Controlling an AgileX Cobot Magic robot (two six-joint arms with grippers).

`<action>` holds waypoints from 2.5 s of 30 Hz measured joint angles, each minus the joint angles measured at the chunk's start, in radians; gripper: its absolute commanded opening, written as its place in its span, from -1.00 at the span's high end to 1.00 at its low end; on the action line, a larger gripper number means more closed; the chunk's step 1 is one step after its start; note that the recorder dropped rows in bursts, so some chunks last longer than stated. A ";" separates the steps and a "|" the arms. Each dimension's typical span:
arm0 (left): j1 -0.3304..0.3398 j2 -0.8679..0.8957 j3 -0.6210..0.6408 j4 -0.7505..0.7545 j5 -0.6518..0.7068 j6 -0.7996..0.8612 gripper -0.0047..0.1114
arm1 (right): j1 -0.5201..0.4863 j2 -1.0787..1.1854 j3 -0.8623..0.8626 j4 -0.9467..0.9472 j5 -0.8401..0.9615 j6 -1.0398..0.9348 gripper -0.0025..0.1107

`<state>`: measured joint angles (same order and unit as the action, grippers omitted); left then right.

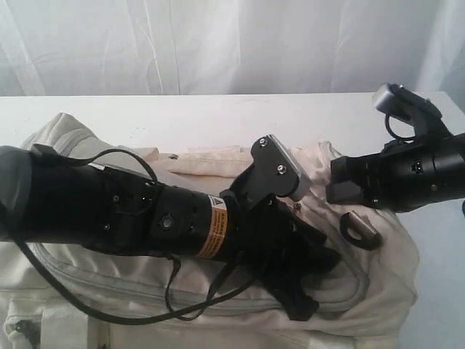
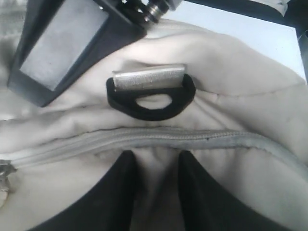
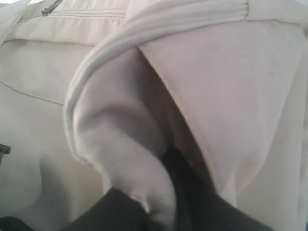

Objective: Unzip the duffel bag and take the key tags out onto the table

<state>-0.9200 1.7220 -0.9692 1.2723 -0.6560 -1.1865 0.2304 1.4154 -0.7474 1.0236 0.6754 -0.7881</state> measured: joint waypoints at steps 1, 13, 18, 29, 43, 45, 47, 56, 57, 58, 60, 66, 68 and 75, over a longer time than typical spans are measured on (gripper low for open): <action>-0.002 -0.007 0.000 0.003 0.013 0.002 0.30 | 0.000 0.000 0.000 -0.015 -0.006 0.000 0.96; 0.044 -0.185 0.000 0.010 0.253 0.058 0.30 | 0.002 0.000 0.000 -0.149 -0.054 0.000 0.96; 0.060 -0.177 0.000 0.008 0.396 0.145 0.06 | 0.002 0.000 0.000 -0.152 -0.069 0.000 0.96; 0.060 0.004 -0.080 -0.107 0.295 0.243 -0.08 | 0.002 0.000 0.000 -0.146 -0.075 0.000 0.96; 0.060 0.078 -0.114 -0.001 0.266 0.231 -0.08 | 0.002 0.000 0.002 -0.122 -0.086 0.000 0.96; 0.060 0.081 -0.114 0.001 0.259 0.231 -0.08 | 0.002 0.000 0.002 -0.115 -0.086 0.000 0.96; 0.060 0.089 -0.114 0.001 0.256 0.231 -0.08 | 0.002 0.000 0.002 -0.111 -0.086 0.000 0.96; 0.060 0.166 -0.163 -0.085 0.232 0.282 -0.07 | 0.002 0.002 0.002 -0.090 -0.084 0.001 0.96; 0.060 0.170 -0.165 -0.085 0.243 0.284 -0.05 | 0.002 0.002 0.002 -0.090 -0.084 0.001 0.96; 0.060 0.170 -0.167 -0.088 0.250 0.286 -0.01 | 0.002 0.002 0.002 -0.090 -0.084 0.001 0.96; 0.060 0.170 -0.167 -0.090 0.262 0.313 0.06 | 0.002 0.002 0.002 -0.088 -0.084 0.001 0.96; 0.058 0.172 -0.167 -0.090 0.262 0.373 0.32 | 0.002 0.002 0.002 -0.087 -0.084 0.001 0.96; 0.058 0.172 -0.167 -0.092 0.264 0.374 0.44 | 0.002 0.002 0.002 -0.087 -0.084 0.001 0.96; 0.058 0.172 -0.167 -0.092 0.268 0.377 0.77 | 0.002 0.002 0.002 -0.087 -0.084 0.001 0.96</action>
<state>-0.8618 1.8939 -1.1363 1.1807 -0.3878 -0.8098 0.2327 1.4177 -0.7459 0.9364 0.5915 -0.7875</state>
